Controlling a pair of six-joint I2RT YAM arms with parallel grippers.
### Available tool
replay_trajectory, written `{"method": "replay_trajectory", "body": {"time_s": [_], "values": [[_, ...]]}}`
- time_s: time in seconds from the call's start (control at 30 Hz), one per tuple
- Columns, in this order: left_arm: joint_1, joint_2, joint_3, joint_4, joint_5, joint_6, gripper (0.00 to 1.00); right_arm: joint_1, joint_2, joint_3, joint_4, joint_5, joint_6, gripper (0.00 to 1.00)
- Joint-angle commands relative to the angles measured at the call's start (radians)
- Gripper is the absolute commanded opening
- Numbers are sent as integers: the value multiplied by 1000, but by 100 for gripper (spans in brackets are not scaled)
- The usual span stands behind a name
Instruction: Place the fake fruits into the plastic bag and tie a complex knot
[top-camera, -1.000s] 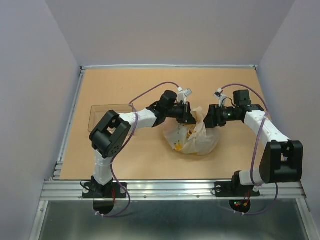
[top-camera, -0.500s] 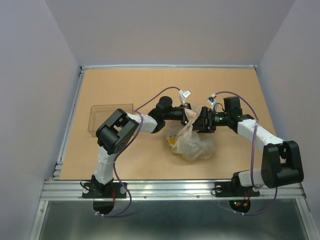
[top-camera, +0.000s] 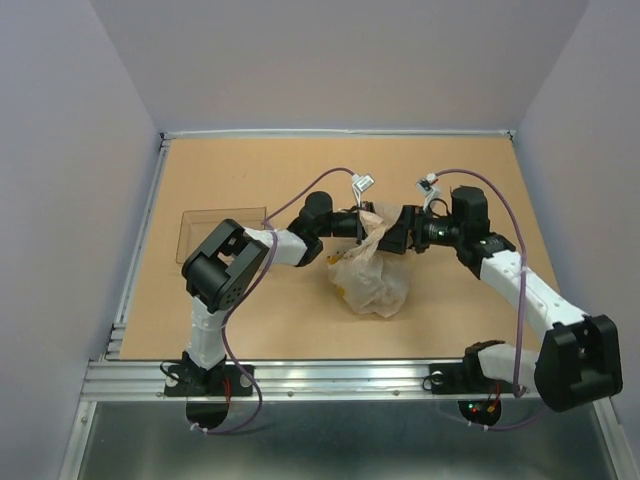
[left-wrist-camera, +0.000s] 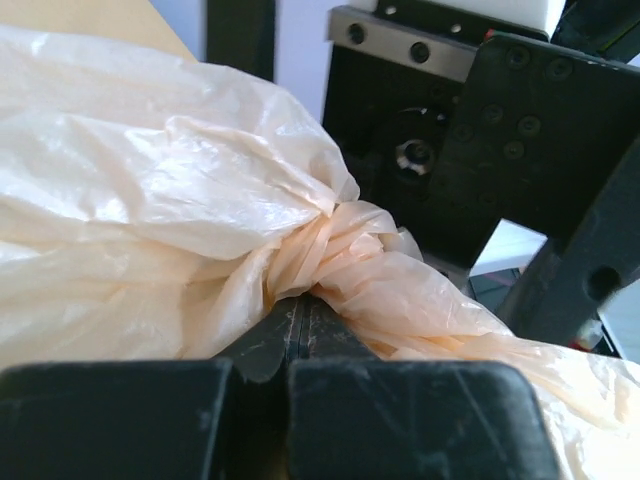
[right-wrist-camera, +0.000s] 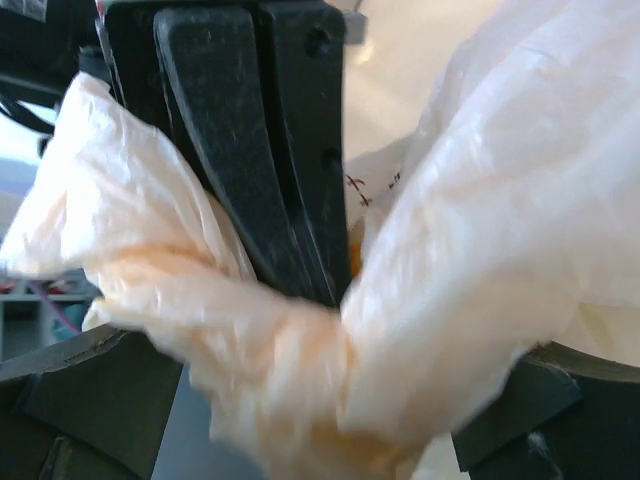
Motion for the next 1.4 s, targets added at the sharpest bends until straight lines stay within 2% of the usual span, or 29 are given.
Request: {"method": "replay_trajectory", "body": {"time_s": [0.0,0.1,0.23,0.3,0.37,0.43,0.53,0.6,0.7,0.77,0.87,0.97,1.0,1.07,1.1,1.37], "values": [[13,-61,-1,15,23,41,0,-73,-95,73,-260,90,-233,100],[19,-61,5,-2,27,57,0,-217,-123,122,-366,32,-297,100],[19,-63,7,-9,32,59,0,-283,-111,213,-486,40,-426,98],[19,-63,10,-13,35,65,0,-283,-118,225,-510,15,-436,91],[19,-61,13,-14,32,62,0,-283,-118,221,-512,-67,-426,88],[19,-61,16,-17,27,62,0,-283,-114,213,-516,-141,-414,80],[17,-60,21,-23,20,64,0,-283,-120,178,-517,-172,-400,68],[14,-52,27,-32,9,59,0,-281,-114,149,-513,-190,-385,65],[8,-35,42,-33,7,54,0,-265,-88,136,-495,-204,-367,65],[5,-27,50,-32,3,53,0,-255,-80,132,-463,-189,-334,61],[-1,-15,54,-28,1,44,0,-213,-56,121,-365,-155,-293,49],[-3,-10,59,-17,1,30,0,-174,-37,121,-331,-127,-278,32],[-3,-7,62,-16,0,27,0,-165,-33,125,-320,-124,-278,19],[-3,0,65,-2,-3,8,0,-145,-25,124,-313,-117,-279,4],[-3,3,65,6,-5,-2,0,-134,-28,116,-311,-114,-281,0],[-24,85,143,141,-40,-125,0,45,-46,46,-293,-57,-271,0]]}}
